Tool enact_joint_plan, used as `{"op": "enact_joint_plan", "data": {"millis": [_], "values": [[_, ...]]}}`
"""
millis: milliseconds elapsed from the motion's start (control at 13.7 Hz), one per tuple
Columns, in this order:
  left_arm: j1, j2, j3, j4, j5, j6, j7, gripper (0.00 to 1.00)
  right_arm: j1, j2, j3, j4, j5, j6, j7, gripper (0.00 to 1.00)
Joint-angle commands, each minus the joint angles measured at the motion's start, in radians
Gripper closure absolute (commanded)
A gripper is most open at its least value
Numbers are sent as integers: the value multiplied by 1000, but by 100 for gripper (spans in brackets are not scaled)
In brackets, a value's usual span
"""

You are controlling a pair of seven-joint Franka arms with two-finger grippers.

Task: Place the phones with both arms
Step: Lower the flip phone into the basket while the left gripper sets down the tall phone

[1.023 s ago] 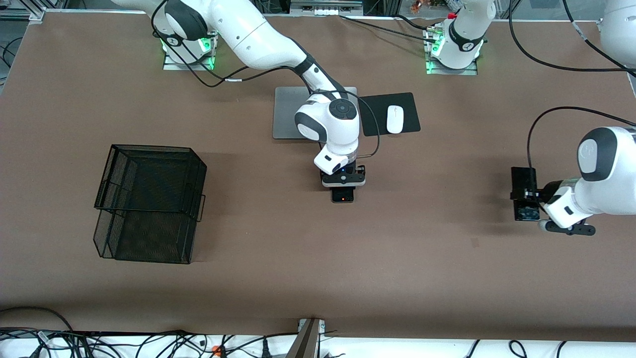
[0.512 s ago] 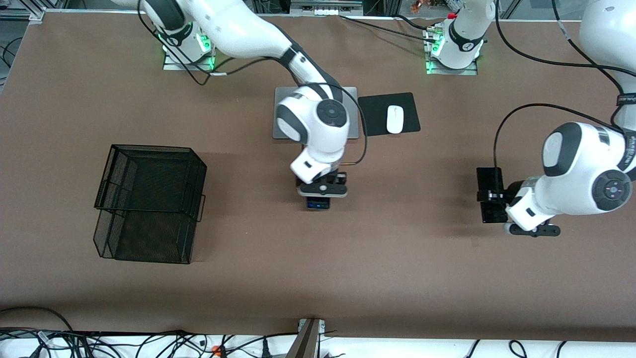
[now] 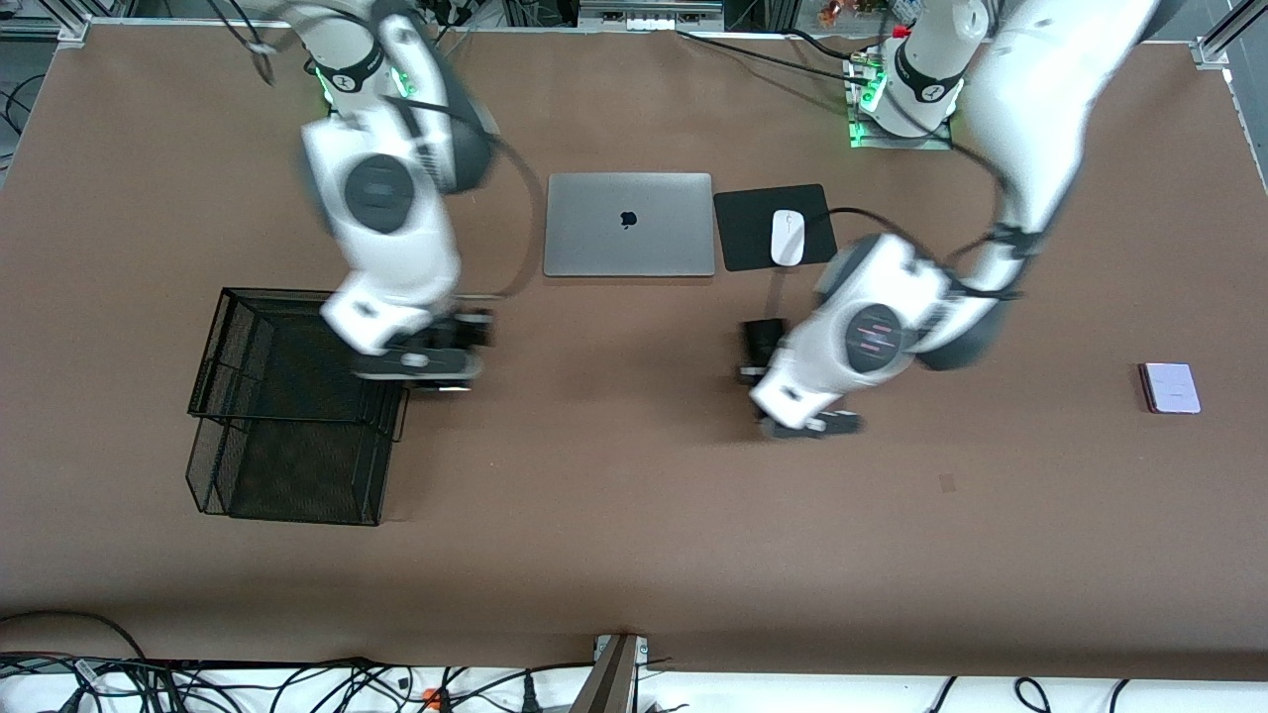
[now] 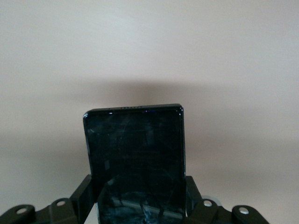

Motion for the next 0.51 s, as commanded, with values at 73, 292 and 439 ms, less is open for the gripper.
{"op": "enact_joint_plan", "data": {"millis": [73, 292, 439], "values": [[-163, 77, 37, 28, -1, 224, -198, 62, 1, -191, -231, -293, 85, 114, -332, 100], [-277, 137, 97, 27, 2, 382, -203, 47, -3, -159, -347, -341, 143, 188, -440, 100], [-286, 131, 100, 22, 2, 382, -224, 0, -33, -93, -360, -341, 201, 208, -448, 100]]}}
